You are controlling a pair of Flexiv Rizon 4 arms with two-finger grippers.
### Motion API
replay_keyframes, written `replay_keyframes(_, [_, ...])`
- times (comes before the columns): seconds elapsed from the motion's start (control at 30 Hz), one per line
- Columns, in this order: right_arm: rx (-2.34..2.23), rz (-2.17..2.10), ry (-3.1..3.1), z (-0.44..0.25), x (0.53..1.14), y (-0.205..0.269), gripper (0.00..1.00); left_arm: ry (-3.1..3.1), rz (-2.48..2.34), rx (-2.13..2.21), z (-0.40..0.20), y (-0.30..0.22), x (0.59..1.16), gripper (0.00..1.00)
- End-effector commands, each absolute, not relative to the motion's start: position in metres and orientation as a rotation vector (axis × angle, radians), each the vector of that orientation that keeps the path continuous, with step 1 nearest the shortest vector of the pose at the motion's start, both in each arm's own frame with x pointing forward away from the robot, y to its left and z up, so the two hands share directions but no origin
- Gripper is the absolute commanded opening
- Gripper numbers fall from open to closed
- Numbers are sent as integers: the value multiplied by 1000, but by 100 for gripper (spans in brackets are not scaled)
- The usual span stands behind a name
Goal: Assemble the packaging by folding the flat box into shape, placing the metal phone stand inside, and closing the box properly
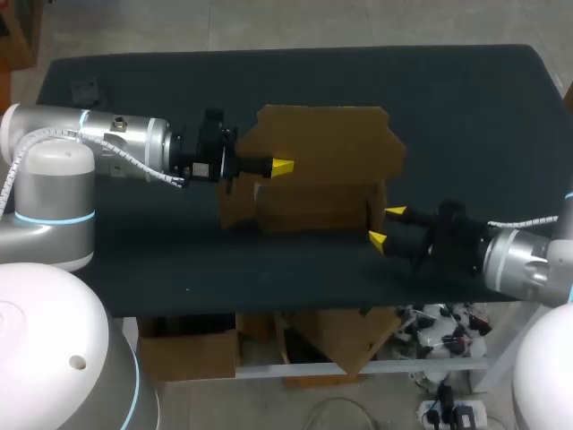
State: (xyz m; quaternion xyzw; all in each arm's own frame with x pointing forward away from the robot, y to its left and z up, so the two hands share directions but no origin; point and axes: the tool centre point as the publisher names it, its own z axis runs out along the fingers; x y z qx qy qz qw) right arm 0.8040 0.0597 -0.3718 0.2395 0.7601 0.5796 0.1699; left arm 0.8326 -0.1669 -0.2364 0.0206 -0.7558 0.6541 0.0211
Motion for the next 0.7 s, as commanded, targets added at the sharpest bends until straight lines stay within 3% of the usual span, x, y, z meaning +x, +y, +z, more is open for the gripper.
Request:
replay_keyframes(0.03, [658, 1664, 2172, -376, 807, 66, 67, -2342, 2027, 63, -241, -167, 833, 0])
replay_keyframes(0.7, [623, 1664, 2213, -375, 807, 84, 67, -2342, 2027, 63, -241, -167, 833, 0])
